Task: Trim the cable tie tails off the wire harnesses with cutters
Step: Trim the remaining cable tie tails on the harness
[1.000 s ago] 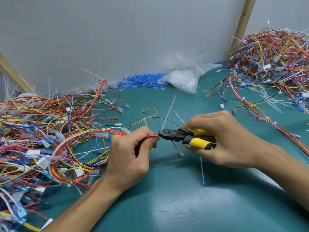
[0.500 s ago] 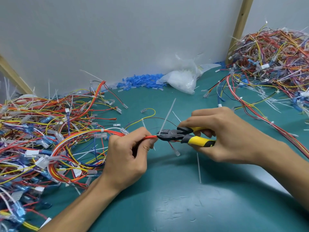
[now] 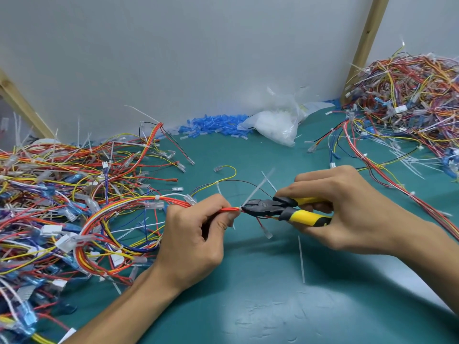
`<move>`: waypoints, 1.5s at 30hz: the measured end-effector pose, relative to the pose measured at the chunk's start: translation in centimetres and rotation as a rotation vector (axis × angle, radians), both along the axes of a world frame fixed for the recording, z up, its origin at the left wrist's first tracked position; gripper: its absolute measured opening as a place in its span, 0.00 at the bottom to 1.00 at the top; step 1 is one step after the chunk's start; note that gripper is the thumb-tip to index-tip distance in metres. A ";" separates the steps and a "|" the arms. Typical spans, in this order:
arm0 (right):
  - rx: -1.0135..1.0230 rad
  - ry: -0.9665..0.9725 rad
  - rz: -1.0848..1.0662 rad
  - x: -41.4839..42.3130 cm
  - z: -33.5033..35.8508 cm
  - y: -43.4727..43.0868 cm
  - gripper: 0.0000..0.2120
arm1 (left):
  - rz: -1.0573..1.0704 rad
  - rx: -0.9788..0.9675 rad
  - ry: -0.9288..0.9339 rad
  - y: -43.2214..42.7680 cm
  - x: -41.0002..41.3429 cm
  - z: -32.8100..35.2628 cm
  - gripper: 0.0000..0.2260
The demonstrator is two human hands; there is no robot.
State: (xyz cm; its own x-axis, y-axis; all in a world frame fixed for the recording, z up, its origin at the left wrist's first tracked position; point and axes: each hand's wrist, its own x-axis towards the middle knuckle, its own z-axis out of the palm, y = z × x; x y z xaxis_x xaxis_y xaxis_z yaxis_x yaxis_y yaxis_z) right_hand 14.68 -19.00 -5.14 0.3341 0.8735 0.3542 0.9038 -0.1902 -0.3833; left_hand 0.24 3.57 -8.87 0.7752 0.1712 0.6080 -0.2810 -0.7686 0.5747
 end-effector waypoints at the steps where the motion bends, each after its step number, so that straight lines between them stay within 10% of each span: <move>1: -0.001 0.011 0.005 0.0 0.0 0.0 0.05 | -0.002 -0.003 0.002 0.0 0.0 0.0 0.12; 15: 0.061 0.103 0.024 -0.6 -0.2 0.3 0.12 | -0.195 -0.253 0.078 0.4 -0.3 -0.5 0.18; 45: -0.065 0.038 -0.045 -1.8 -0.2 0.8 0.08 | -0.057 0.072 -0.009 0.4 0.2 -0.5 0.09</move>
State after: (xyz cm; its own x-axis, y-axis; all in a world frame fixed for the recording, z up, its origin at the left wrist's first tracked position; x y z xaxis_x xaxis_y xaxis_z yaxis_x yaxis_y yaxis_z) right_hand 12.86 -18.21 -5.32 0.3859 0.8777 0.2840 0.8788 -0.2561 -0.4026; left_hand 0.44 3.96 -9.38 0.7768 0.0824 0.6244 -0.3305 -0.7906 0.5155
